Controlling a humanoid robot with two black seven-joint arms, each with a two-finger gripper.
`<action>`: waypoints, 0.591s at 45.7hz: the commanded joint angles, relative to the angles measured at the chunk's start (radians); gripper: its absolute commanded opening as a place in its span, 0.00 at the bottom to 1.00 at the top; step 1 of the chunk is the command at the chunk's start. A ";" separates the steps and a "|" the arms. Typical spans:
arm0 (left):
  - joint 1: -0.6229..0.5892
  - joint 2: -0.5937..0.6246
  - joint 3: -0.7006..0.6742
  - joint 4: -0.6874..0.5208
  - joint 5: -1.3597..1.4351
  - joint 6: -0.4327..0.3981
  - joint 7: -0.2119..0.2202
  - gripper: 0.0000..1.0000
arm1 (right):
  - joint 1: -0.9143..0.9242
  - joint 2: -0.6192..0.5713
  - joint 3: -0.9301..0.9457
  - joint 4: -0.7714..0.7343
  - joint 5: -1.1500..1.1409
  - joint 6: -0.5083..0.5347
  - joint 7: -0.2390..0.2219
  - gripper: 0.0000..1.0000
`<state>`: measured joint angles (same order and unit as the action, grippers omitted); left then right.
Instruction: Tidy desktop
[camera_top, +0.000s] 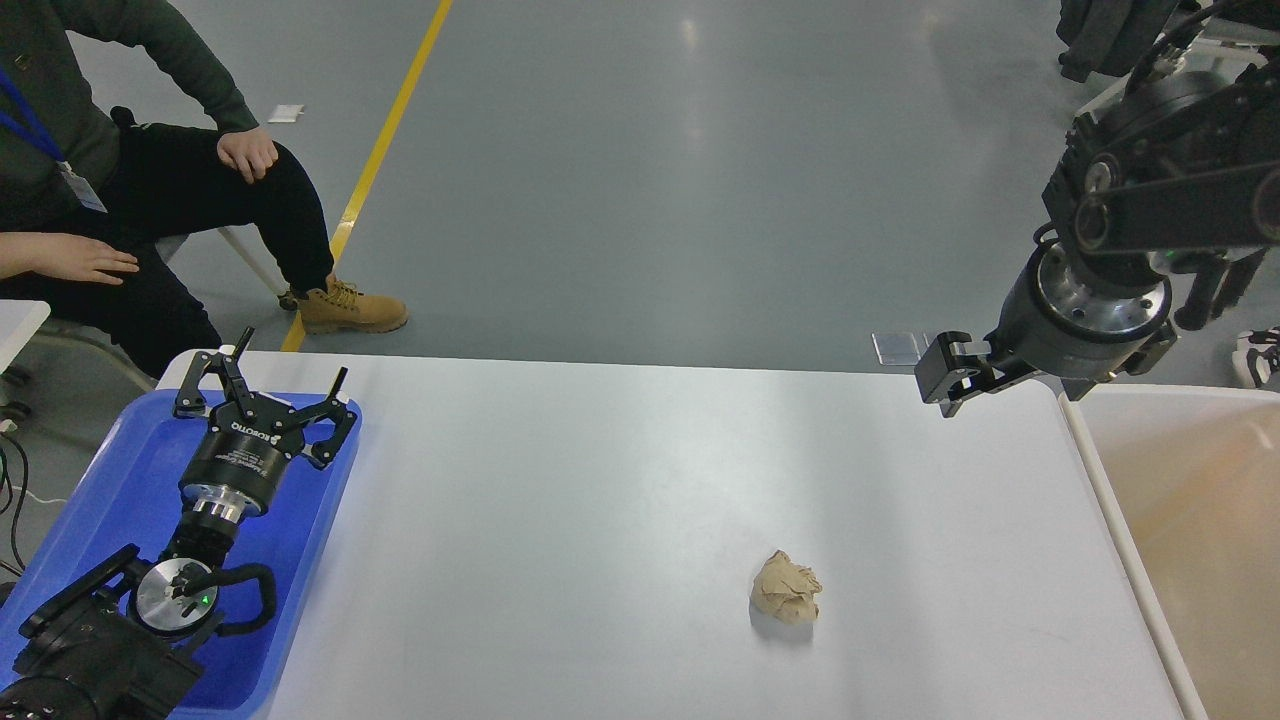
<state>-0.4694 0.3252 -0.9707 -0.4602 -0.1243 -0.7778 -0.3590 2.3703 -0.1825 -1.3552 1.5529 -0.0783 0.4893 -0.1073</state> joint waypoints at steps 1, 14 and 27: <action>0.000 0.000 0.001 0.000 0.000 0.000 0.002 0.99 | -0.006 -0.002 0.004 -0.007 -0.001 0.003 0.000 1.00; 0.000 0.003 0.013 0.000 0.000 -0.001 -0.003 0.99 | -0.028 -0.002 0.010 -0.031 -0.003 0.009 0.001 1.00; 0.000 0.003 0.015 0.000 0.000 0.000 -0.003 0.99 | -0.080 0.005 0.039 -0.063 -0.003 0.005 0.000 1.00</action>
<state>-0.4694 0.3280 -0.9576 -0.4602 -0.1242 -0.7778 -0.3617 2.3300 -0.1828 -1.3321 1.5133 -0.0811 0.4963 -0.1062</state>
